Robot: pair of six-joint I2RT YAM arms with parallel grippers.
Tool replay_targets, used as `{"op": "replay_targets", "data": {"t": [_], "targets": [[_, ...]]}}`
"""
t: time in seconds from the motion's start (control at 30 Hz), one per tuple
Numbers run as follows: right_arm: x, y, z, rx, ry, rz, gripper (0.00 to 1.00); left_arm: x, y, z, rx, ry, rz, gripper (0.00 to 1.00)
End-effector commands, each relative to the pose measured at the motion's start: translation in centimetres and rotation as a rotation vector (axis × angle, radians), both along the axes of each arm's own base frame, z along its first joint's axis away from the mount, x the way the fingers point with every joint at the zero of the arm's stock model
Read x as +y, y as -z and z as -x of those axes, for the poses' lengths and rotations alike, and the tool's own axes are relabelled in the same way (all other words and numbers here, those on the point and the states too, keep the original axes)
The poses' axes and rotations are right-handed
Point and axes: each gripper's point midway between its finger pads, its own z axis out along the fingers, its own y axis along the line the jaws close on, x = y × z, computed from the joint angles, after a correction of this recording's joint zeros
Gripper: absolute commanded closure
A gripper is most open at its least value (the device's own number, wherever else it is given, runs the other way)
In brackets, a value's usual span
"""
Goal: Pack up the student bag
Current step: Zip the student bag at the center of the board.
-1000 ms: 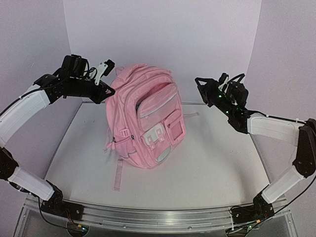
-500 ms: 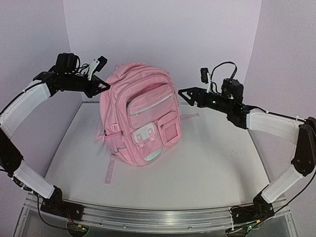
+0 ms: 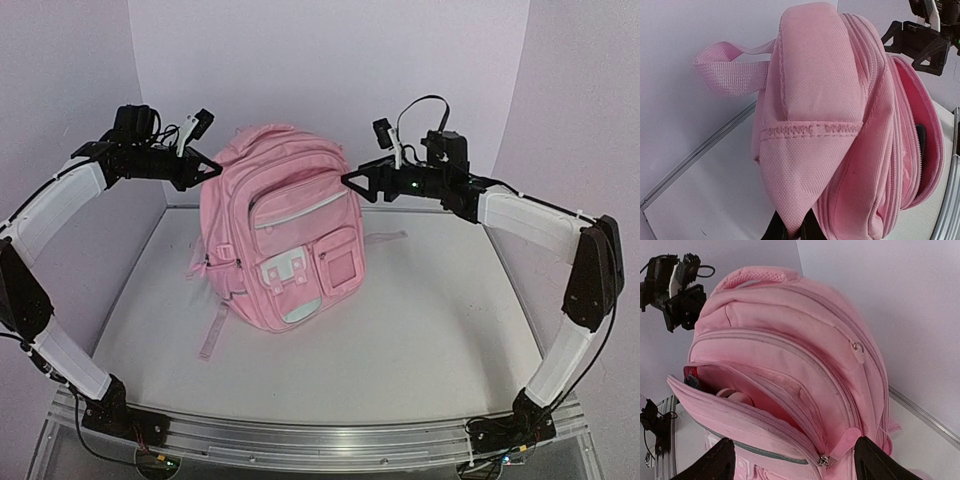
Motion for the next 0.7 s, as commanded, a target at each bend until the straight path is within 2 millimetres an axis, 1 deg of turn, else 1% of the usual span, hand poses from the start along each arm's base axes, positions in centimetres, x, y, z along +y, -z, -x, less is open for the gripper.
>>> {"op": "replay_targets", "data": {"t": [0.0, 0.07, 0.1, 0.13, 0.2, 0.23, 0.27, 0.3, 0.33, 0.37, 0.47, 0.53, 0.57, 0.6, 0.63, 0.67], "targets": [[1.8, 1.2, 0.8, -0.002, -0.103, 0.061, 0.24, 0.4, -6.4, -0.9, -0.183, -0.015, 0.066, 1.0], [2.4, 1.6, 0.8, -0.002, -0.113, 0.07, 0.3, 0.4, -6.5, -0.8, -0.182, -0.013, 0.069, 1.0], [2.8, 1.7, 0.9, 0.001, -0.124, 0.071, 0.36, 0.4, -6.5, -0.8, -0.182, -0.012, 0.071, 1.0], [3.3, 1.8, 1.0, 0.006, -0.135, 0.067, 0.51, 0.4, -6.6, -0.9, -0.178, -0.016, 0.073, 1.0], [4.4, 1.2, 1.8, -0.001, -0.152, 0.06, 0.71, 0.5, -6.6, -1.3, -0.172, -0.028, 0.072, 1.0], [5.0, 0.8, 2.5, -0.013, -0.156, 0.061, 0.82, 0.5, -6.5, -1.5, -0.168, -0.037, 0.07, 1.0], [5.6, 0.3, 3.4, -0.027, -0.16, 0.063, 0.91, 0.7, -6.3, -1.9, -0.164, -0.054, 0.062, 1.0], [6.1, -0.4, 4.5, -0.044, -0.162, 0.061, 0.97, 0.8, -6.2, -2.2, -0.162, -0.066, 0.057, 1.0], [6.5, -1.4, 5.7, -0.064, -0.167, 0.055, 1.0, 0.9, -6.1, -2.5, -0.162, -0.078, 0.052, 1.0], [6.8, -2.5, 7.0, -0.083, -0.176, 0.045, 1.0, 1.1, -5.9, -2.9, -0.162, -0.091, 0.047, 1.0], [7.5, -4.5, 11.2, -0.083, -0.227, 0.01, 1.0, 1.4, -6.1, -3.7, -0.177, -0.126, 0.047, 1.0], [7.6, -4.7, 12.9, -0.061, -0.236, -0.001, 1.0, 1.6, -6.3, -4.0, -0.185, -0.145, 0.05, 1.0], [7.4, -4.8, 13.3, -0.044, -0.22, -0.007, 0.96, 1.6, -6.4, -4.1, -0.19, -0.15, 0.053, 1.0], [6.9, -4.7, 13.4, -0.019, -0.191, -0.013, 0.89, 1.7, -6.3, -4.1, -0.193, -0.153, 0.053, 1.0], [6.2, -4.6, 13.4, 0.002, -0.159, -0.019, 0.81, 1.7, -6.2, -4.0, -0.195, -0.154, 0.052, 1.0], [5.5, -4.6, 13.4, 0.012, -0.123, -0.022, 0.68, 1.9, -6.1, -3.9, -0.2, -0.156, 0.05, 1.0]]}}
